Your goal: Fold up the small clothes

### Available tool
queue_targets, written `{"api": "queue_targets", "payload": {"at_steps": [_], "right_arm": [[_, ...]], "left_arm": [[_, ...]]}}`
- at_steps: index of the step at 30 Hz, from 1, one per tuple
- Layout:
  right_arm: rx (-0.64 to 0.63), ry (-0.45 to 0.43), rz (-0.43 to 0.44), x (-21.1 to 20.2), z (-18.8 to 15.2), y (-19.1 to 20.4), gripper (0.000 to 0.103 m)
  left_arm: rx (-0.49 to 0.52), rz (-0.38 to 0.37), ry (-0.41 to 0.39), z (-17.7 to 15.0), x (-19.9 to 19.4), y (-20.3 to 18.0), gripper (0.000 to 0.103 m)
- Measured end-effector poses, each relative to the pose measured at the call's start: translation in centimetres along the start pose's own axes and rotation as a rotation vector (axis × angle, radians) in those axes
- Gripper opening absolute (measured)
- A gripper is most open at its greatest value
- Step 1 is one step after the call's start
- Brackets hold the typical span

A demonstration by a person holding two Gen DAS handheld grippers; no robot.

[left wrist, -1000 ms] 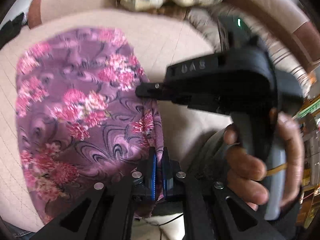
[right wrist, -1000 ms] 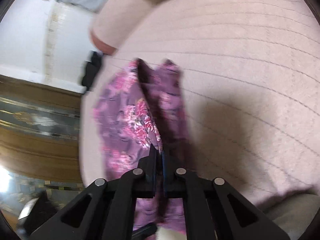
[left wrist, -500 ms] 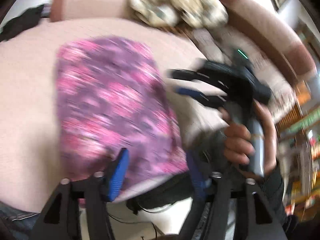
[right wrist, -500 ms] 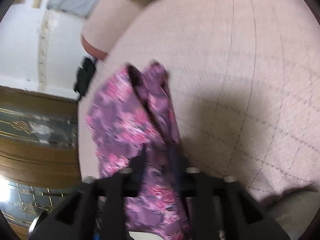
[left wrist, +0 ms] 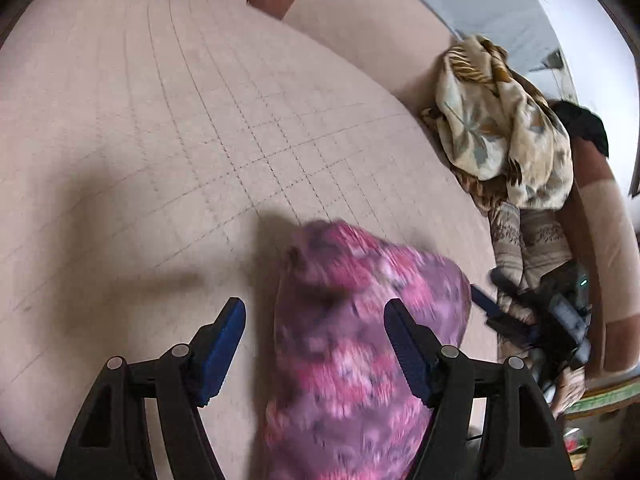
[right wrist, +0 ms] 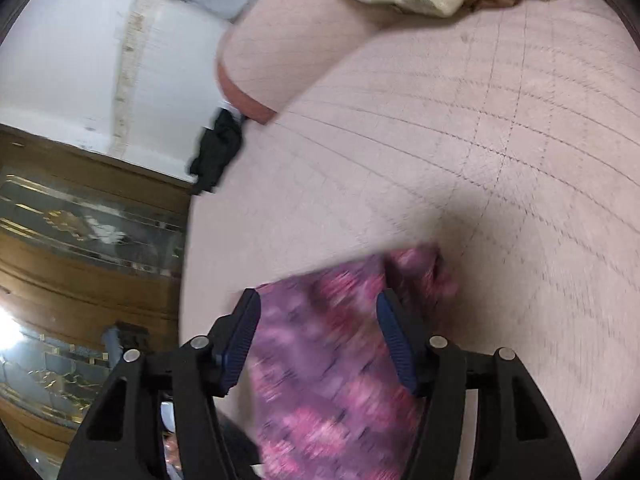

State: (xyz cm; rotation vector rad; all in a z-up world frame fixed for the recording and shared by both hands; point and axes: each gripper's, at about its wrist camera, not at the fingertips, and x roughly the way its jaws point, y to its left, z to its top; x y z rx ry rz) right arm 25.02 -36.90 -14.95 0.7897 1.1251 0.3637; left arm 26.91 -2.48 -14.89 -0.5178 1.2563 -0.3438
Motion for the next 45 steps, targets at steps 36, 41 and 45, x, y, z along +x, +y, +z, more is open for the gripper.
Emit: {"api": "queue_targets", "payload": {"at_steps": [36,41,45], "right_arm": [[-0.227,-0.420,-0.255,-7.9,-9.4,4.2,0.079],[-0.134,-0.334,-0.139,-8.8,-15.3,2.1,0.080],[-0.060,-0.162,-0.263,-7.4,-19.2,0.0,0.080]], "left_arm": [[0.267,0.191,-0.124,-9.6,-5.1,-3.3,0.071],[0.220,0.185,-0.112,-13.1,-5.3,-2.1,0.071],[0.180,0.132,-0.050,-15.3,-4.8,-0.9,0.071]]}}
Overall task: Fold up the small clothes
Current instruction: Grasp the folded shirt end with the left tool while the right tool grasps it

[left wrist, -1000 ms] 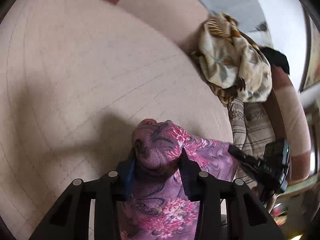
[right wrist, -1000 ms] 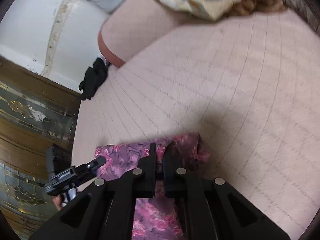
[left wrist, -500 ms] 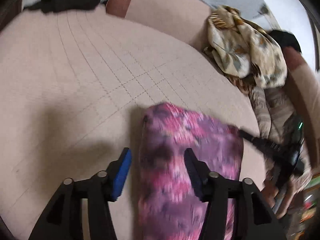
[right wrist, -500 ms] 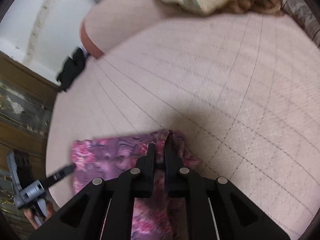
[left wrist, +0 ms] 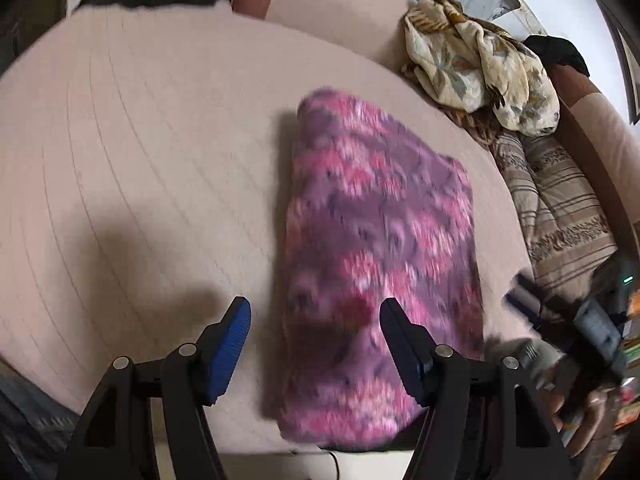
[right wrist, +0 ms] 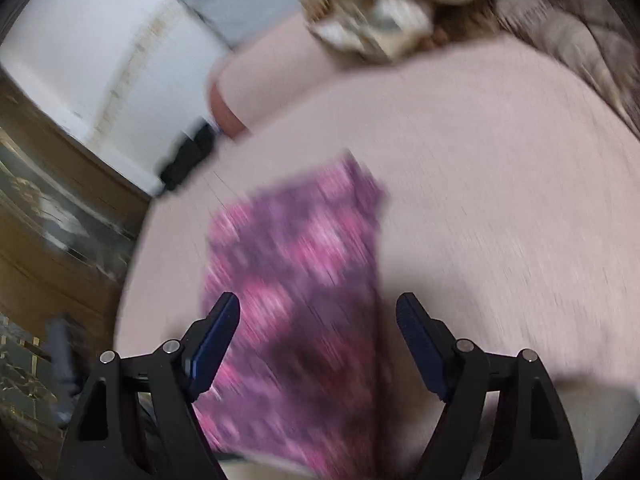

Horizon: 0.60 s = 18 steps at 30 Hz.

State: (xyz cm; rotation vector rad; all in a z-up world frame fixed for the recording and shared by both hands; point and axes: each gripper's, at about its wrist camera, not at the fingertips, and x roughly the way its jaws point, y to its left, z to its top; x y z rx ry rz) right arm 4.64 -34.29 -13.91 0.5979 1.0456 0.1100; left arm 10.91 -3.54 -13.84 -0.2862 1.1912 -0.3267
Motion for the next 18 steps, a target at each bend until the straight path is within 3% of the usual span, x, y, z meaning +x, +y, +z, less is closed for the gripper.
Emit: {"api": "queue_targets", "payload": {"at_steps": [1,5,10,11,12,13,14,15,16,17,18], "right_arm": [[0.019,0.052,-0.014,0.5,-1.0,-0.4,0.080],[-0.003,0.045,-0.052,-0.1,-2.1,0.0,0.076],[-0.056,0.115,-0.140,1.6,-2.3,0.3,0.074],[-0.059,0.151,-0.148,2.4,-2.4,0.2,0.067],[-0.046,0.179,-0.154,3.0,-2.5,-0.2,0.051],[-0.033,0.204,-0.141,3.5,-2.6,-0.7,0.046],[-0.029,0.207,-0.132,3.5,-2.5,-1.0,0.042],[-0.027,0.201,-0.123,3.3,-2.6,-1.0,0.033],[-0.027,0.196,-0.110,3.1,-2.6,-0.9,0.026],[-0.031,0.183,-0.123,2.8,-2.7,-0.9,0.009],[-0.041,0.163,-0.160,2.3,-2.8,-0.8,0.005]], "left_arm": [[-0.009,-0.011,0.008,-0.5,0.0,0.2,0.071],[-0.014,-0.006,0.045,-2.3,0.7,0.6,0.071],[-0.007,-0.005,0.075,-3.7,1.8,1.3,0.070],[-0.004,-0.001,0.063,-3.8,1.8,1.2,0.070],[0.008,0.009,0.057,-3.8,1.8,1.0,0.069],[0.023,0.023,0.051,-4.0,1.9,0.7,0.063],[0.041,0.039,0.048,-4.2,2.0,0.5,0.051],[0.051,0.047,0.051,-4.3,2.0,0.4,0.043],[0.057,0.042,0.060,-4.4,2.1,0.4,0.019],[0.063,0.024,0.067,-4.5,1.9,0.2,0.014],[0.083,0.040,0.055,-4.6,1.6,-0.1,0.013]]}}
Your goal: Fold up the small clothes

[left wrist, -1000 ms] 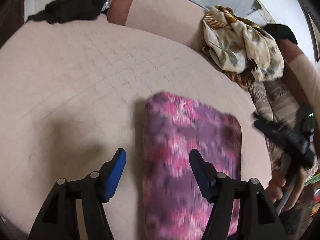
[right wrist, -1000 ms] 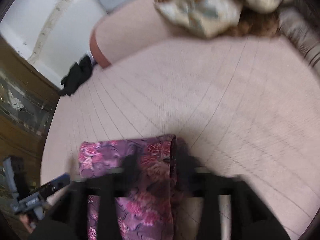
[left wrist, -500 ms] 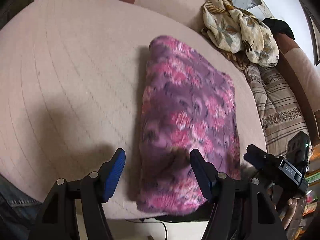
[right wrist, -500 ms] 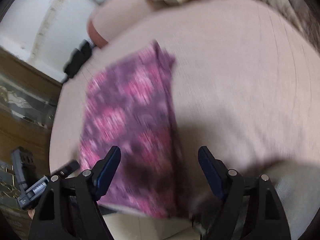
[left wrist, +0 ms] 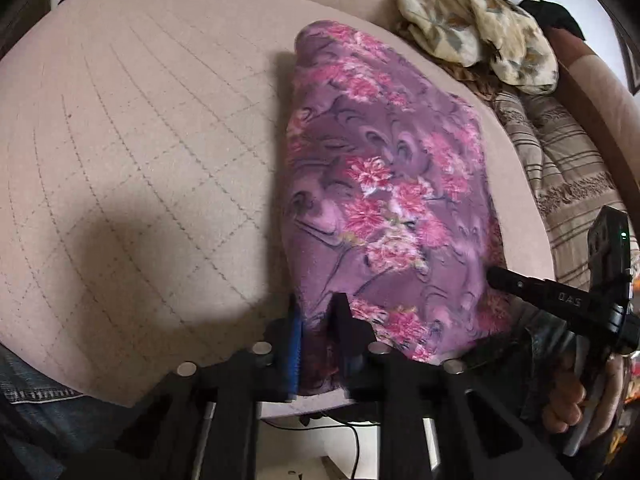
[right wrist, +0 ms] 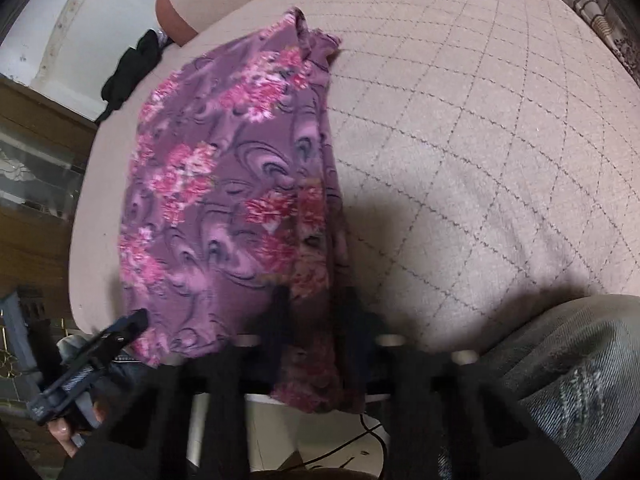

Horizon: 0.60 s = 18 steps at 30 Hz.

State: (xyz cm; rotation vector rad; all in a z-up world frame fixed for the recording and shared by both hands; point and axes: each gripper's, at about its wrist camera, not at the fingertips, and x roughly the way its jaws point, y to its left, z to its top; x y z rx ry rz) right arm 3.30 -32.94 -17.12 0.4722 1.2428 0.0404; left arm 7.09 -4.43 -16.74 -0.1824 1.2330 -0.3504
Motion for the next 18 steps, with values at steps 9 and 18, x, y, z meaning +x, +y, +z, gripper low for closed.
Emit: {"api": "queue_targets", "payload": {"at_steps": [9,18], "right_arm": [[0.010,0.004,-0.053,-0.2,0.7,0.3,0.019],[-0.029,-0.079,0.227,-3.8,9.9,1.1,0.076]], "left_arm": [[0.019,0.011,-0.008,-0.2,-0.7,0.2,0.035],[-0.150,-0.179,-0.077,7.5,-2.8,2.1,0.075]]}}
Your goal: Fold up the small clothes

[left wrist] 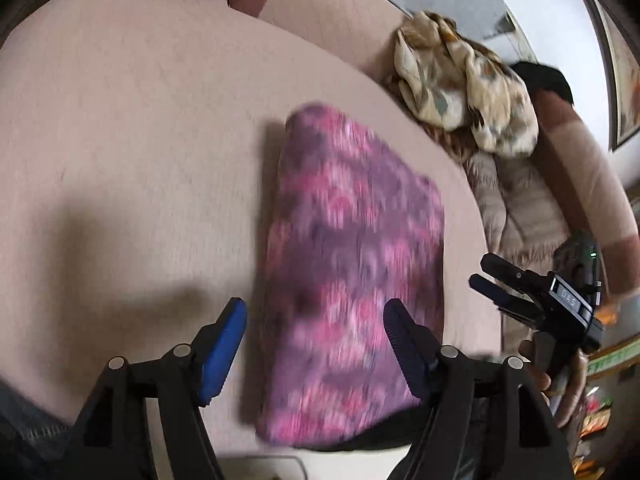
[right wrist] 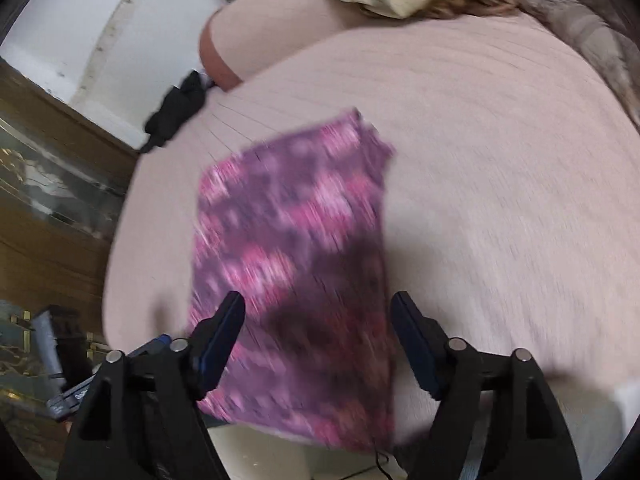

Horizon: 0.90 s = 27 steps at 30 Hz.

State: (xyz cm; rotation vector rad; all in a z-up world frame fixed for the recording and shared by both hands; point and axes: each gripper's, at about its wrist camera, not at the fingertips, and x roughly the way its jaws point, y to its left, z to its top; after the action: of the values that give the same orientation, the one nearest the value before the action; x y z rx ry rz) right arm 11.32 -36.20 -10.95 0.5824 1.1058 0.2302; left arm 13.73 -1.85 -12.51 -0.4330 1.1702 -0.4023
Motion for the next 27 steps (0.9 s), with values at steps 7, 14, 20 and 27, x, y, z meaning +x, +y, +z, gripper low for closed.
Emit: {"api": "queue_targets", "payload": {"at_steps": [7,14,20,27], "right_arm": [[0.161,0.075,-0.014,8.1,7.8,-4.8,0.076],[0.130,0.083,0.062,10.0,7.7,-4.6,0.067],[0.075,0.088,0.038,10.5,7.0,-3.1,0.026],[-0.112,-0.017,0.043,6.6,7.0,4.8,0.020]], "left_arm": [[-0.074,0.026,0.050,7.8,6.1,1.2,0.076],[-0.111,-0.037,0.075,11.2,11.0,2.2,0.075],[-0.107,-0.096,0.077,11.5,10.3,1.1,0.034],[-0.051,-0.128,-0.008,11.1,1.2,0.5,0.031]]}}
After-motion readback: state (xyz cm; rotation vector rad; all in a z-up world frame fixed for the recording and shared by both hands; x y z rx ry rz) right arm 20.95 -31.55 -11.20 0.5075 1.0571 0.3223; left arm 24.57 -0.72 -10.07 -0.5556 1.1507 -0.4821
